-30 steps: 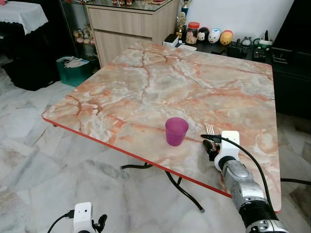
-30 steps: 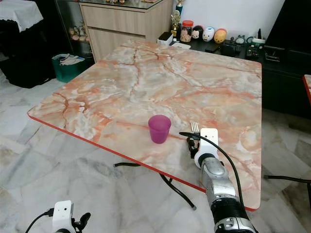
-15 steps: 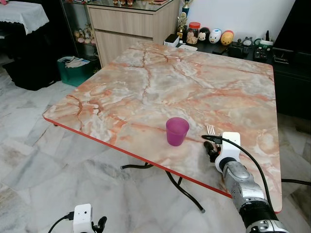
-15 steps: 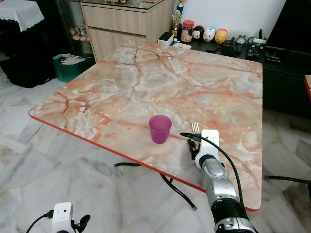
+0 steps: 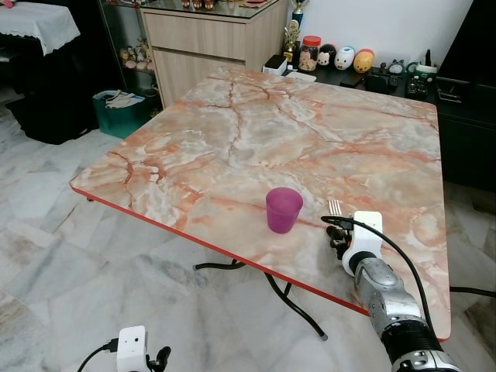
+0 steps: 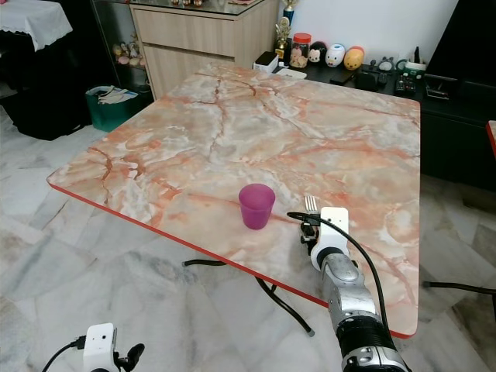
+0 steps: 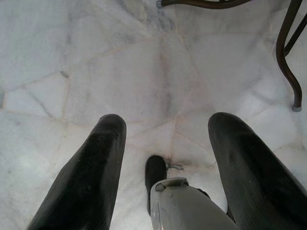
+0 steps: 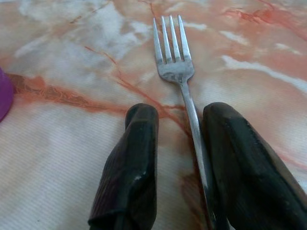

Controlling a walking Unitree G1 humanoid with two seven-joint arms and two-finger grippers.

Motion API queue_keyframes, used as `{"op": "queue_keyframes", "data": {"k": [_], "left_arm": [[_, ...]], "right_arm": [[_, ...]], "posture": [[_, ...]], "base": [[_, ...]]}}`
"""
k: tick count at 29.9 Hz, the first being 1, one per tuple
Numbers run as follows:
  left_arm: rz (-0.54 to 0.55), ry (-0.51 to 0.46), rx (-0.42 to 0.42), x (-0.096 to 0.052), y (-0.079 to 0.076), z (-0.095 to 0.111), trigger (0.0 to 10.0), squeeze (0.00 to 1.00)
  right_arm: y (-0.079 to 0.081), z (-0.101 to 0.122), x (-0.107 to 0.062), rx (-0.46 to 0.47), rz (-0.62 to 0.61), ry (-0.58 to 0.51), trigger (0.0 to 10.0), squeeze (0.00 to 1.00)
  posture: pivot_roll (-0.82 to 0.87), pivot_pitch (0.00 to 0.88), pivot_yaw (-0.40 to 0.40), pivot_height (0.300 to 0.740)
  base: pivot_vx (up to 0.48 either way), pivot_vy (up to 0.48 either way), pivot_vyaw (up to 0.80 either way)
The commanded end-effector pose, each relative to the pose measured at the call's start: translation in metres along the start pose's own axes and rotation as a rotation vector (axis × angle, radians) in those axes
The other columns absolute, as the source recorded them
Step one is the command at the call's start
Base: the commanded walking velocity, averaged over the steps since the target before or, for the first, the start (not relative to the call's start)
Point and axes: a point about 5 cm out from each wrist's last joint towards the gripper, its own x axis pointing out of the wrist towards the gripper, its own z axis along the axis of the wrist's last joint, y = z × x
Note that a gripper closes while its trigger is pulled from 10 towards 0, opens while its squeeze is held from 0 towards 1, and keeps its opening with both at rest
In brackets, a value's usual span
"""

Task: Setting the table

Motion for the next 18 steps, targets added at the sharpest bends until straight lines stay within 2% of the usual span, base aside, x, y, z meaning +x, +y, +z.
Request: {"op": "queue_keyframes", "data": {"k": [1, 18], "left_arm": [[0.007, 0.022, -0.004, -0.0017, 0.003, -0.005, 10.0, 0.0], [0.015, 0.016, -0.006, -0.0009, 0.0039, -0.0024, 10.0, 0.0]], "right_arm": [[-0.0051, -0.0075, 0.0, 0.012, -0.025, 0.04, 0.0, 0.0], [0.0008, -0.0059, 0.0009, 0.019, -0.006, 0.029, 0.0, 0.0]], "posture": [[-0.05, 0.0, 0.009, 0.74], [-0.04, 0.0, 0.005, 0.74]], "base": [[0.0, 0.0, 0.0], [0.0, 0.0, 0.0]]}}
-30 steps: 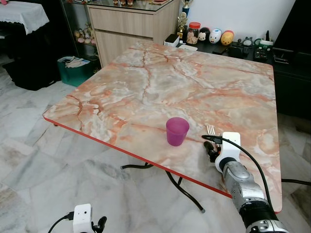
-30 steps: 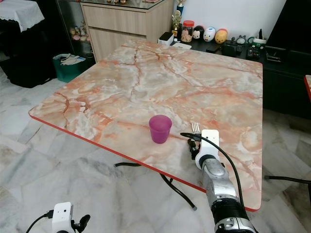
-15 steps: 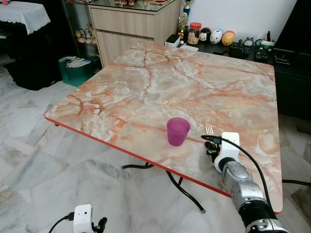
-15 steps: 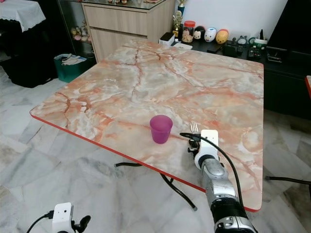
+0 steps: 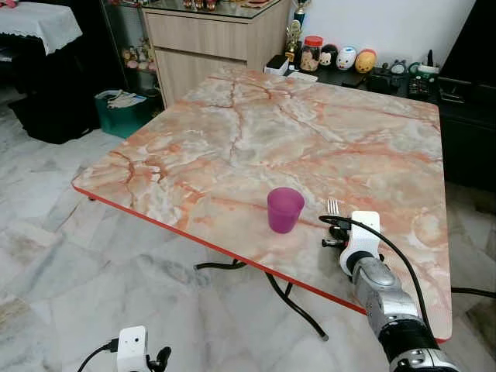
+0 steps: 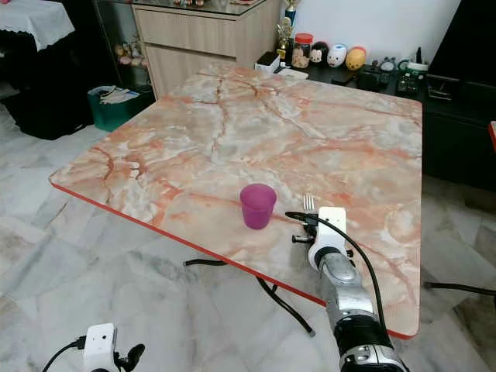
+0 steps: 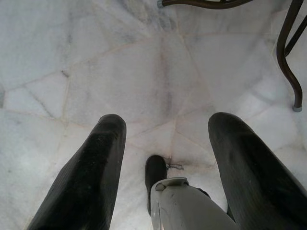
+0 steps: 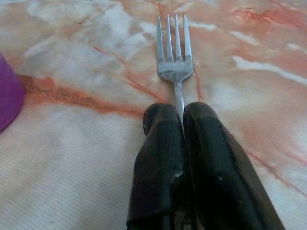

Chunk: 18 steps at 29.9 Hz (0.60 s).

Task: Setting the table

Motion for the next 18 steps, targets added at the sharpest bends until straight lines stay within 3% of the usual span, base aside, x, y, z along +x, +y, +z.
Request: {"op": "queue_keyframes", "data": {"k": [1, 9, 10, 11, 12, 13, 16, 18], "left_arm": [[0.014, 0.016, -0.005, -0.001, 0.004, -0.002, 10.0, 0.0], [0.016, 0.011, -0.01, -0.001, 0.003, -0.002, 10.0, 0.0], [0.017, 0.01, -0.011, -0.001, 0.003, -0.002, 10.0, 0.0], [0.017, 0.01, -0.011, -0.001, 0.003, -0.002, 10.0, 0.0], [0.019, 0.008, -0.01, 0.0, 0.003, -0.001, 10.0, 0.0], [0.019, 0.008, -0.01, 0.0, 0.003, -0.001, 10.0, 0.0], [0.026, -0.001, -0.008, 0.0, 0.003, 0.0, 10.0, 0.0], [0.026, -0.002, -0.008, 0.0, 0.003, 0.001, 10.0, 0.0]], "right_arm": [[-0.002, -0.006, 0.0, 0.014, -0.015, 0.033, 0.0, 0.0], [0.001, -0.003, 0.0, 0.03, -0.013, -0.004, 0.0, 0.0], [0.001, 0.003, -0.001, 0.009, -0.016, -0.052, 8.9, 0.0], [0.001, 0.007, -0.002, -0.007, -0.018, -0.086, 8.9, 0.0], [0.001, 0.016, -0.003, -0.062, -0.025, -0.157, 10.0, 0.0], [0.001, 0.016, -0.003, -0.062, -0.025, -0.157, 10.0, 0.0], [0.001, 0.041, -0.013, -0.058, -0.064, -0.369, 10.0, 0.0], [0.002, 0.047, -0.016, -0.071, -0.07, -0.421, 10.0, 0.0]], "posture": [[-0.04, 0.0, 0.005, 0.74], [-0.05, 0.0, 0.005, 0.74], [-0.05, 0.0, 0.005, 0.74], [-0.05, 0.0, 0.005, 0.74], [-0.05, 0.0, 0.006, 0.74], [-0.05, 0.0, 0.006, 0.74], [-0.05, 0.0, 0.005, 0.74], [-0.05, 0.0, 0.004, 0.74]], "base": [[0.0, 0.0, 0.0], [0.0, 0.0, 0.0], [0.0, 0.0, 0.0], [0.0, 0.0, 0.0], [0.0, 0.0, 0.0], [0.0, 0.0, 0.0], [0.0, 0.0, 0.0], [0.0, 0.0, 0.0]]}}
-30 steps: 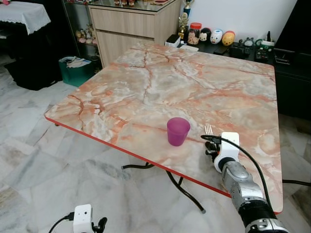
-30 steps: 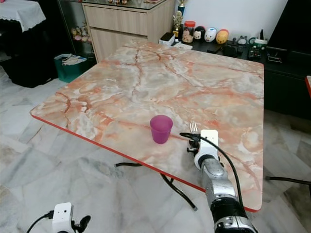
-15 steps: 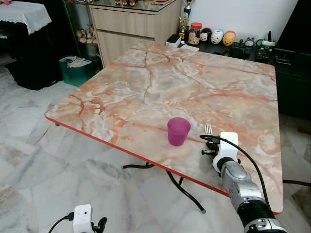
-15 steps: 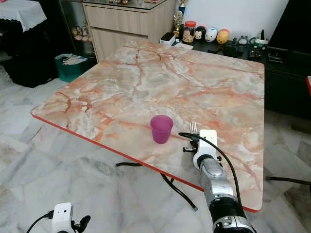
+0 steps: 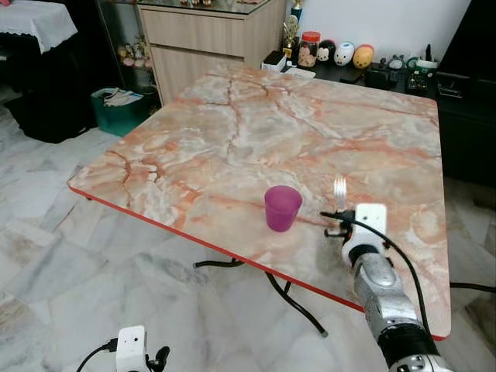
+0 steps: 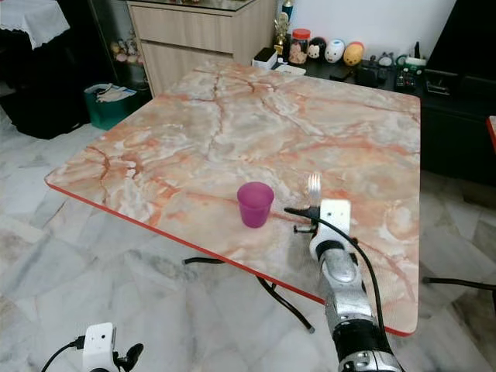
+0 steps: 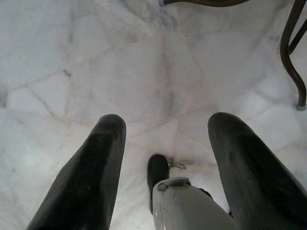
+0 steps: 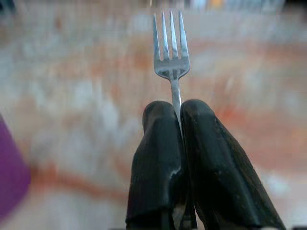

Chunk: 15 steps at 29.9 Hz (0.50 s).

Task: Setting the table

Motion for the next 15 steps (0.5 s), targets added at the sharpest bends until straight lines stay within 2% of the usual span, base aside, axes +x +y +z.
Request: {"op": "queue_keyframes", "data": {"k": [1, 4, 6, 9, 15], "left_arm": [[0.013, 0.001, -0.008, -0.001, 0.003, -0.001, 10.0, 0.0], [0.012, -0.001, -0.011, -0.001, 0.003, 0.0, 10.0, 0.0], [0.011, 0.001, -0.013, -0.001, 0.003, -0.001, 10.0, 0.0], [0.009, 0.005, -0.011, -0.001, 0.003, -0.002, 10.0, 0.0], [0.003, 0.003, 0.006, -0.001, 0.002, -0.003, 10.0, 0.0]], "right_arm": [[-0.001, 0.014, -0.002, -0.012, -0.015, -0.103, 10.0, 0.0], [-0.002, 0.021, -0.006, -0.004, -0.019, -0.165, 10.0, 0.0], [-0.003, 0.029, -0.013, -0.01, 0.0, -0.249, 10.0, 0.0], [-0.001, 0.034, -0.018, -0.013, 0.027, -0.299, 10.0, 0.0], [0.003, 0.04, -0.019, 0.001, 0.034, -0.334, 10.0, 0.0]], "posture": [[-0.05, 0.0, 0.004, 0.74], [-0.05, 0.0, 0.004, 0.74], [-0.06, 0.0, 0.005, 0.74], [-0.06, 0.0, 0.004, 0.74], [-0.06, 0.0, 0.006, 0.74]], "base": [[0.0, 0.0, 0.0], [0.0, 0.0, 0.0], [0.0, 0.0, 0.0], [0.0, 0.0, 0.0], [0.0, 0.0, 0.0]]}}
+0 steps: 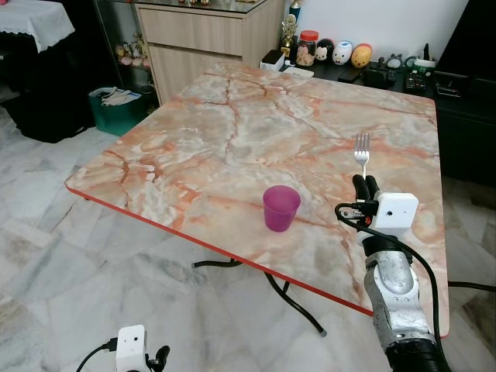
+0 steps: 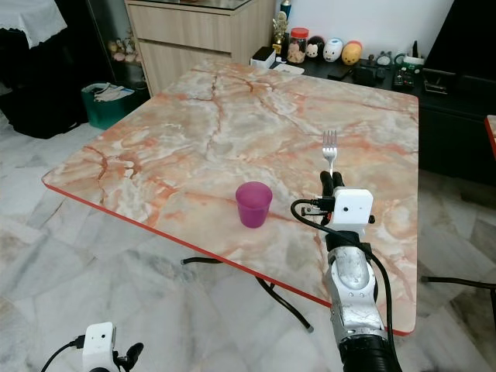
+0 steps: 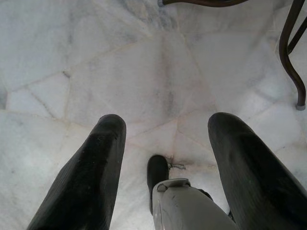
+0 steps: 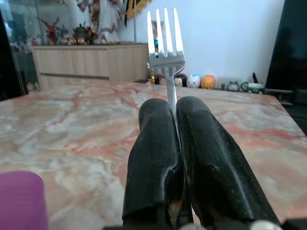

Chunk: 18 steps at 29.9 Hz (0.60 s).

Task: Setting the table

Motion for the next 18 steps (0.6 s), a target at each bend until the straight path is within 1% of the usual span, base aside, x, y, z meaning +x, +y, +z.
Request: {"op": "queue_keyframes", "data": {"k": [1, 4, 10, 11, 13, 18], "left_arm": [[0.003, 0.004, 0.004, -0.001, 0.001, -0.003, 10.0, 0.0], [-0.003, -0.002, 0.011, 0.0, 0.0, -0.001, 10.0, 0.0], [-0.009, -0.016, 0.018, 0.001, -0.001, 0.003, 10.0, 0.0], [-0.01, -0.018, 0.017, 0.001, -0.001, 0.003, 10.0, 0.0], [-0.01, -0.017, 0.018, 0.001, -0.001, 0.003, 10.0, 0.0], [-0.012, -0.019, 0.016, 0.001, -0.002, 0.003, 10.0, 0.0]], "right_arm": [[0.003, 0.006, 0.001, 0.01, 0.007, -0.029, 10.0, 0.0], [0.007, 0.01, 0.006, 0.022, 0.015, -0.045, 10.0, 0.0], [0.004, 0.014, 0.013, 0.029, 0.002, -0.055, 10.0, 0.0], [0.003, 0.014, 0.014, 0.014, -0.005, -0.057, 10.0, 0.0], [0.003, 0.014, 0.015, 0.029, -0.009, -0.05, 10.0, 0.0], [0.003, 0.011, 0.014, 0.023, -0.014, -0.033, 10.0, 0.0]], "posture": [[-0.06, 0.0, 0.006, 0.74], [-0.06, 0.0, 0.006, 0.74], [-0.06, 0.0, 0.004, 0.74], [-0.06, 0.0, 0.004, 0.74], [-0.07, 0.0, 0.004, 0.74], [-0.07, 0.0, 0.006, 0.74]], "base": [[0.0, 0.0, 0.0], [0.0, 0.0, 0.0], [0.0, -0.261, 0.0], [0.0, -0.311, 0.0], [0.0, -0.328, 0.0], [0.0, -0.34, -0.72]]}}
